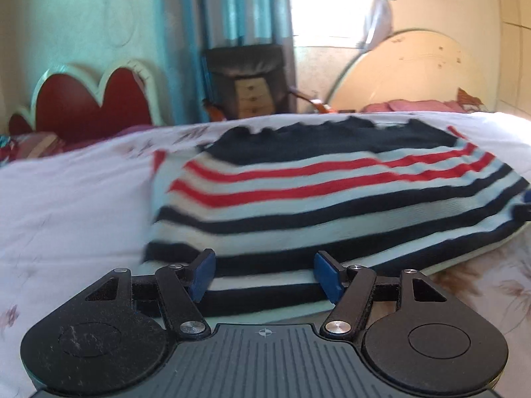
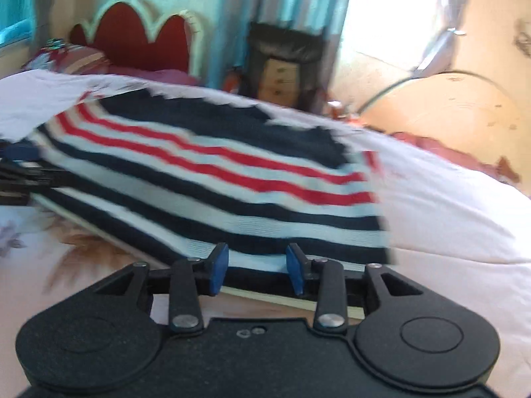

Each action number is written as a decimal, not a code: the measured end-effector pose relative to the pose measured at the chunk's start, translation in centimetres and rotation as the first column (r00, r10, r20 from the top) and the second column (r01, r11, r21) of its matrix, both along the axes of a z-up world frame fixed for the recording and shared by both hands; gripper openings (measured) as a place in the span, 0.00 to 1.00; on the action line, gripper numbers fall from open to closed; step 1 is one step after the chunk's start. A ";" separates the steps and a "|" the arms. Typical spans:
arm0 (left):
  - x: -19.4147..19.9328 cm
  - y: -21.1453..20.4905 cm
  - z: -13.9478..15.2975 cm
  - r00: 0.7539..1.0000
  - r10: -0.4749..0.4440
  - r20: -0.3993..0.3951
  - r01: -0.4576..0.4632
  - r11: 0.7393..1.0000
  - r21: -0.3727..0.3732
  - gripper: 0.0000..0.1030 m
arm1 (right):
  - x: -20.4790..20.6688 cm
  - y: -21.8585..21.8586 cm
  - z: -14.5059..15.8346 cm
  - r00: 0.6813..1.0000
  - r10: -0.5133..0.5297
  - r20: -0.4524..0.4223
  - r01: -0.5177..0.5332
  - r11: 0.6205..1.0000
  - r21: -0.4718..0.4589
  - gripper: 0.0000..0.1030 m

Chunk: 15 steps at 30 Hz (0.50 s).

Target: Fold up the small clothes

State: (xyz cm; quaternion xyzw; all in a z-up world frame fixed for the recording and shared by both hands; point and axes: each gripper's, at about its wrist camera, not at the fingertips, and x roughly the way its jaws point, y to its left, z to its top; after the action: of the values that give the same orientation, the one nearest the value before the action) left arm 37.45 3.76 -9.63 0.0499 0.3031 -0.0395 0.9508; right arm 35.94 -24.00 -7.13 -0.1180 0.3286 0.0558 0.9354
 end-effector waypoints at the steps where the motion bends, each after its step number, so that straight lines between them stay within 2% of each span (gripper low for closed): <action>1: -0.1 0.8 0.0 1.000 0.008 0.000 -0.008 1.000 -0.018 0.64 | 0.3 -1.7 -0.4 0.998 -0.058 -0.034 0.058 0.998 0.003 0.35; 2: -0.1 1.2 0.1 1.000 0.014 -0.006 -0.015 1.000 -0.018 0.64 | 0.4 -3.6 -0.9 0.993 -0.104 -0.065 0.106 0.994 0.041 0.35; 3: 0.0 1.3 0.1 1.000 0.008 -0.012 -0.009 1.000 -0.014 0.64 | 0.1 -5.2 -1.0 0.992 -0.103 -0.075 0.111 0.987 0.115 0.35; 4: 0.1 1.2 0.1 1.000 0.009 -0.018 -0.009 1.000 -0.009 0.64 | 0.0 -5.7 -1.0 0.992 -0.094 -0.082 0.105 0.985 0.139 0.35; 6: 0.4 1.2 0.2 0.999 0.024 -0.027 -0.024 1.000 -0.017 0.64 | 0.0 -5.2 -0.8 0.993 -0.083 -0.088 0.092 0.990 0.106 0.35; 11: 0.5 1.1 -0.1 0.999 0.038 -0.038 -0.039 0.999 -0.017 0.64 | -0.2 -5.6 -1.1 0.987 -0.120 -0.103 0.135 0.980 0.149 0.34; 15: 0.5 1.2 -0.3 0.998 0.039 -0.042 -0.040 0.999 -0.017 0.64 | -0.9 -5.6 -1.3 0.990 -0.099 -0.101 0.110 0.988 0.111 0.35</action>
State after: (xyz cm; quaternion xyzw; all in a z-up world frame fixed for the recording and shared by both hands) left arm 37.97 4.93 -9.94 0.0346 0.3236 -0.0244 0.9452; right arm 35.07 -29.61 -8.40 -0.0431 0.3748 0.0312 0.9256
